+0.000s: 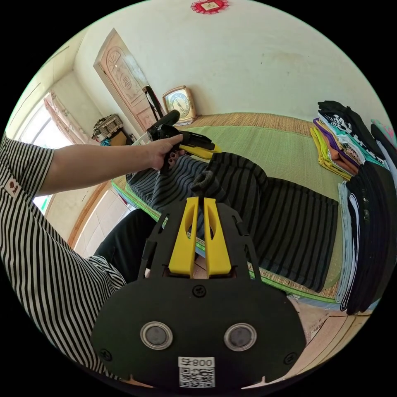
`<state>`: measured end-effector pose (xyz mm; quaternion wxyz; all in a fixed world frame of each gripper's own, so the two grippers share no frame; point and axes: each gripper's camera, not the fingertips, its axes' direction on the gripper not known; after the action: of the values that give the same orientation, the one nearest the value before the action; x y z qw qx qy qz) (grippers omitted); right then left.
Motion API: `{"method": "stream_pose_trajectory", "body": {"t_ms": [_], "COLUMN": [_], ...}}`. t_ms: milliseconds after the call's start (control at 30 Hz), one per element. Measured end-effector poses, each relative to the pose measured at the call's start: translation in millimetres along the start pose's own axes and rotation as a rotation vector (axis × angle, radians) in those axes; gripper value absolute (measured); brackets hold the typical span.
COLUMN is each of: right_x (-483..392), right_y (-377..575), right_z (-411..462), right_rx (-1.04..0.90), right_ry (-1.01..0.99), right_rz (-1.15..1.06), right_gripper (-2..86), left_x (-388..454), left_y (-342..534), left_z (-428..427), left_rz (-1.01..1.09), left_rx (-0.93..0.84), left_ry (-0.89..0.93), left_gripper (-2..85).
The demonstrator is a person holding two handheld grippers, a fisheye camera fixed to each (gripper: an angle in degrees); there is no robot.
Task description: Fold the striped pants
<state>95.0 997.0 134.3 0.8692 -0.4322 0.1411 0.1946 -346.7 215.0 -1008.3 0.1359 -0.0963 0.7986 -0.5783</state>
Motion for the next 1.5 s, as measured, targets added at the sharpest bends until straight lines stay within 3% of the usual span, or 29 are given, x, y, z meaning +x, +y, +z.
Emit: {"method": "stream_pose_trajectory", "body": {"t_ms": [200, 333, 567, 767, 1033, 1167, 1500], "right_x": [23, 46, 82, 109, 119, 116, 140], "right_y": [21, 44, 85, 120, 150, 160, 155], "right_z": [-12, -42, -109, -107, -51, -29, -49], "right_rx": [0.01, 0.088, 0.358, 0.383, 0.202, 0.154, 0.347], "right_ry": [-0.025, -0.068, -0.224, -0.239, 0.001, 0.057, -0.041], "right_rz": [0.031, 0.085, 0.179, 0.242, 0.175, 0.119, 0.074], "right_gripper": [2.0, 1.6, 0.4, 1.1, 10.4, 10.9, 4.6], "left_x": [35, 68, 125, 153, 196, 218, 277], "left_y": [-24, -37, -55, -76, -103, -119, -163], "left_z": [10, -18, -68, -38, -14, -4, 14], "left_rz": [0.087, 0.15, 0.148, 0.105, 0.094, 0.092, 0.097], "left_rx": [-0.096, -0.015, 0.232, 0.135, 0.108, 0.11, 0.148], "left_ry": [0.0, 0.231, 0.471, 0.459, 0.491, 0.501, 0.511], "left_gripper": [4.0, 3.2, 2.9, 2.8, 2.8, 3.0, 3.0]}}
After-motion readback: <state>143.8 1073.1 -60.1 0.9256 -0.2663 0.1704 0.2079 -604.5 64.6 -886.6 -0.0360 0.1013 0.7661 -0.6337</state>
